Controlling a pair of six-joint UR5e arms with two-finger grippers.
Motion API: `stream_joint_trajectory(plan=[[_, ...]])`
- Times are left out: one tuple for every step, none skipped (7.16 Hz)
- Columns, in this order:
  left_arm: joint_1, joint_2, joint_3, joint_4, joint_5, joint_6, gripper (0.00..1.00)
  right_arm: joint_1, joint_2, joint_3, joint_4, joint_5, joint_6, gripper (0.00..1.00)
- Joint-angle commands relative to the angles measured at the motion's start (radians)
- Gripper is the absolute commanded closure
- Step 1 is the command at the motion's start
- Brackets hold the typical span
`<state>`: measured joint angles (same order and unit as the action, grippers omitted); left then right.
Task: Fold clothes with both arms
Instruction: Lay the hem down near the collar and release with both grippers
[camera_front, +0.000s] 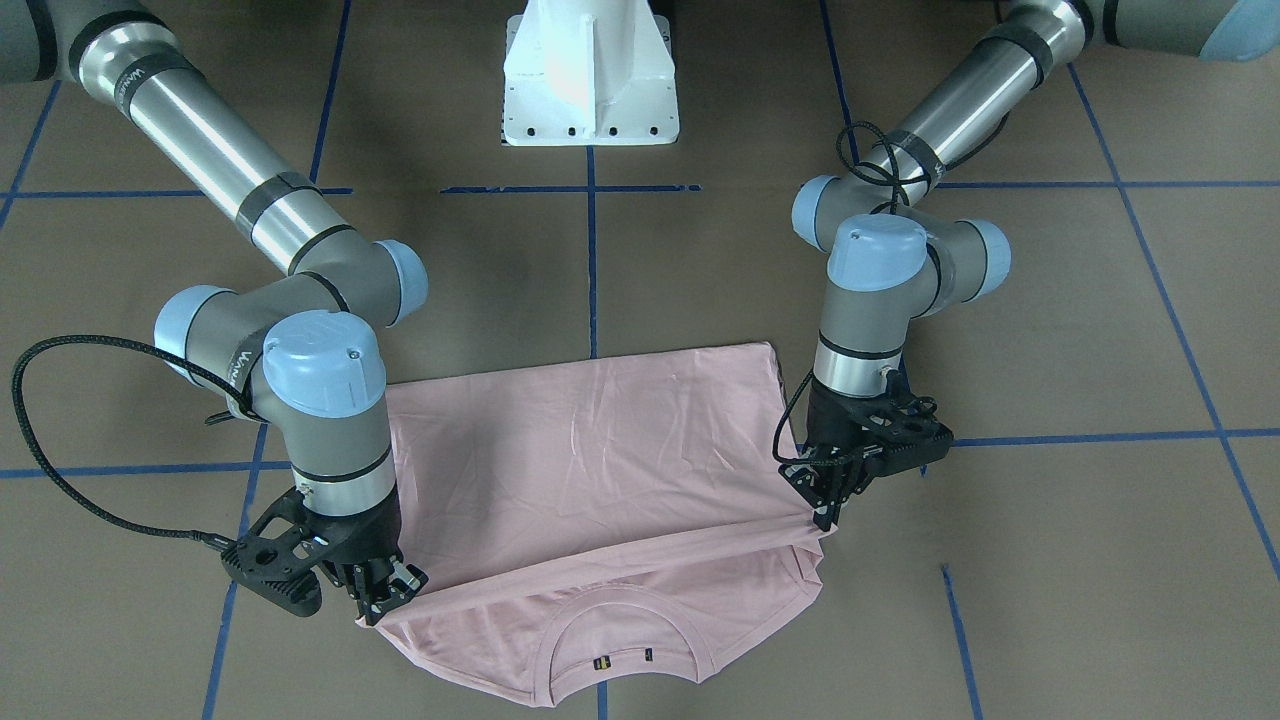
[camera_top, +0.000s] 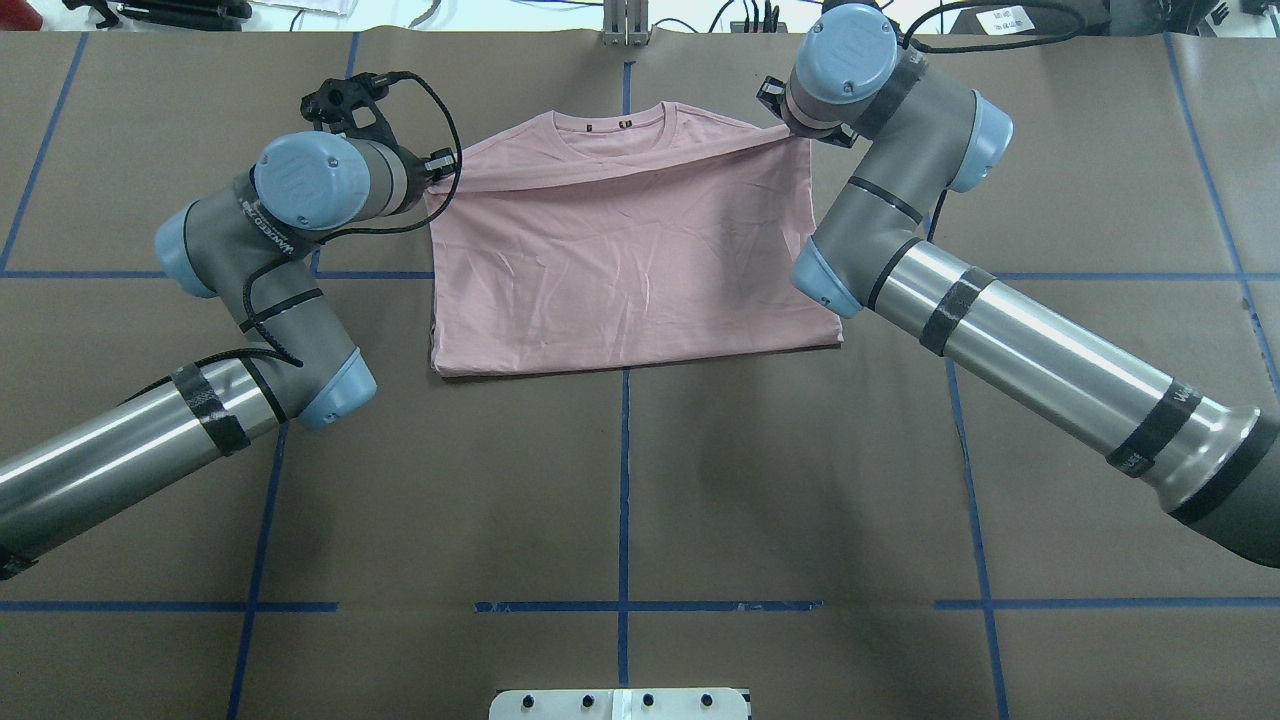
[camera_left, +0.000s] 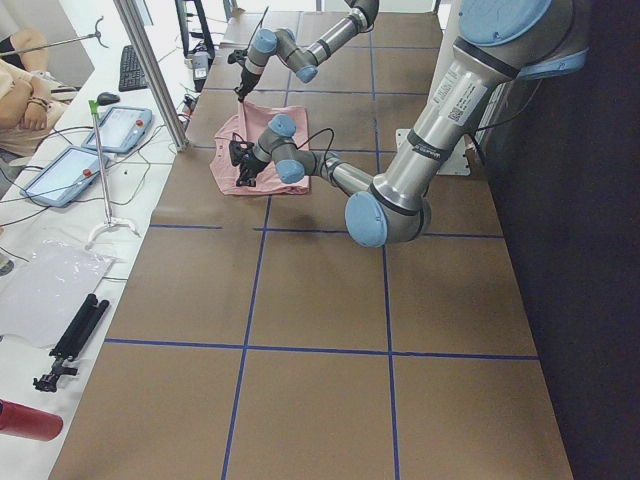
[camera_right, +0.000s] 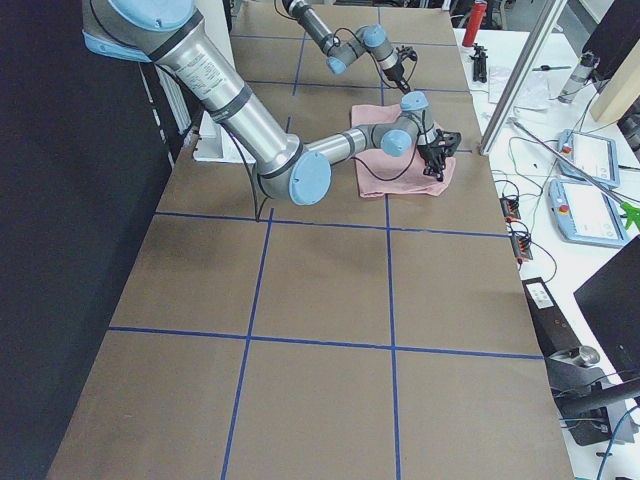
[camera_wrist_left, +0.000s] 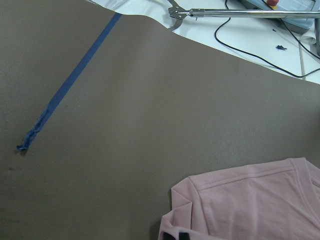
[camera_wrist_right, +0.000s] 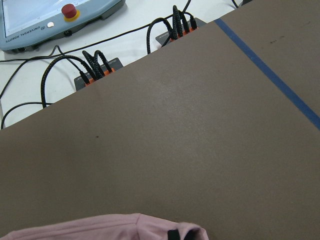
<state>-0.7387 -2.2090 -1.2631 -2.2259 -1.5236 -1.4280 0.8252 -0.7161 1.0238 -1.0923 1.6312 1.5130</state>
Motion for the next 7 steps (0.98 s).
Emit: stream_joint_trajectory(plan=[[-0.001,0.0,0.008,-0.008,-0.001,0.014,1.0,-0.001,0.007,-0.014,0.0,-0.001,-0.001,1.0],[-0.001,0.0,0.008,-0.009,-0.001,0.009,0.96,-0.001,0.007,-0.022,0.0,-0.001,0.001,1.0],[-0.001,-0.004,0.005,-0.008,-0.003,0.005,0.81,-0.003,0.007,-0.024,0.0,-0.001,0.001,0.66],[-0.001,-0.003,0.004,-0.009,-0.003,0.009,0.75,-0.003,0.009,-0.024,0.0,-0.001,0.001,0.53],[-0.002,0.003,-0.014,-0.008,-0.004,0.012,0.69,-0.003,0.007,-0.022,-0.001,-0.01,-0.001,0.42],[-0.002,0.005,-0.04,-0.008,-0.004,0.011,0.68,-0.001,0.007,-0.01,0.0,-0.011,-0.001,0.41],[-0.004,0.008,-0.062,-0.006,-0.004,0.011,0.68,0.008,-0.014,0.071,0.002,-0.007,0.013,0.41]])
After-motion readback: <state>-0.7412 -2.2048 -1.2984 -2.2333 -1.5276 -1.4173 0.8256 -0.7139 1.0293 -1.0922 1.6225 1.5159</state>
